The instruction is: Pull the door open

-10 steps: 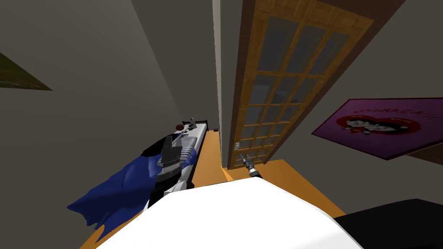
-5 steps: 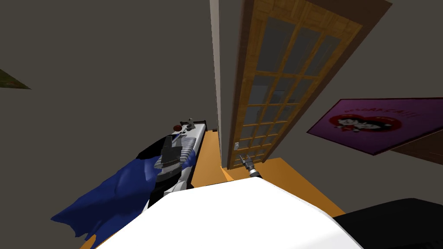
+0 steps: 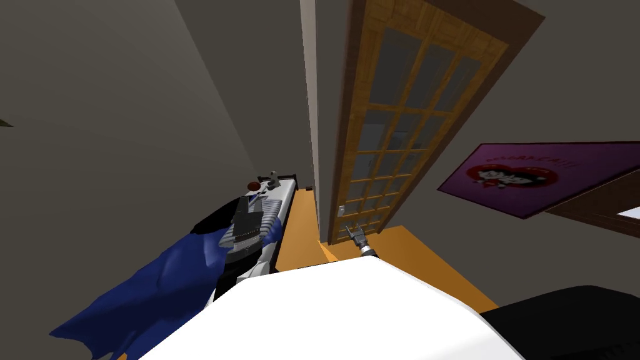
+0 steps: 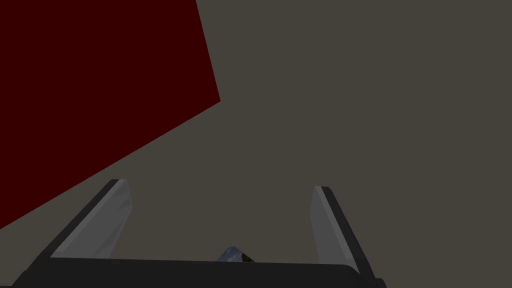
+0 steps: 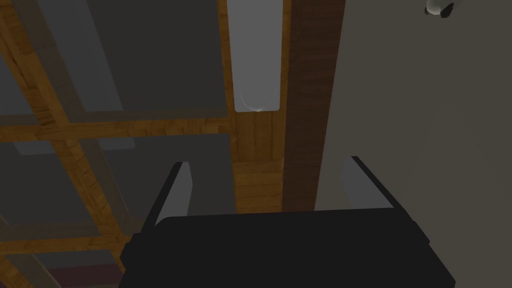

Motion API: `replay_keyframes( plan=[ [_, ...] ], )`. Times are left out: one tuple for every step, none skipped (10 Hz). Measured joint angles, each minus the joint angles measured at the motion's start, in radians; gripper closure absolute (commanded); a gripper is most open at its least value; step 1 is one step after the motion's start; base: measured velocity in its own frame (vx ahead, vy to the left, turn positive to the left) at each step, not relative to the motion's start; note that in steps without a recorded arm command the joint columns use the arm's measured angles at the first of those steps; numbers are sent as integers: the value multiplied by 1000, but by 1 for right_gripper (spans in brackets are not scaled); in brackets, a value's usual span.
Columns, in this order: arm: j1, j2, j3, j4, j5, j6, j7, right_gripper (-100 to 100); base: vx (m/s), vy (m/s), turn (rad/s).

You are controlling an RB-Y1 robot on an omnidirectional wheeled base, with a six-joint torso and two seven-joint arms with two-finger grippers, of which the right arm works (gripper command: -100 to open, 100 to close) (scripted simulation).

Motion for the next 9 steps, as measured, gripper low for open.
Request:
replay_keyframes(
  plan=[
    [-21,-1,-15,22,-8,2,5,-100,-3,-70,206],
    [-36,0,-29,35,-15,8,12,-100,3,-56,136],
    [-53,3,-43,51,-21,13,20,-100,10,-38,163],
    [-77,5,-58,82,-28,12,30,-100,25,-27,179],
    [-94,11,-71,98,-34,15,41,-100,35,-24,147],
    [-113,12,-85,111,-41,25,48,-100,48,-16,158],
    [-140,14,-101,146,-49,24,58,-100,96,-7,238],
    [-157,19,-118,150,-57,37,68,-100,87,-14,139],
    [-173,22,-129,170,-62,39,76,-100,69,-8,91]
  ],
)
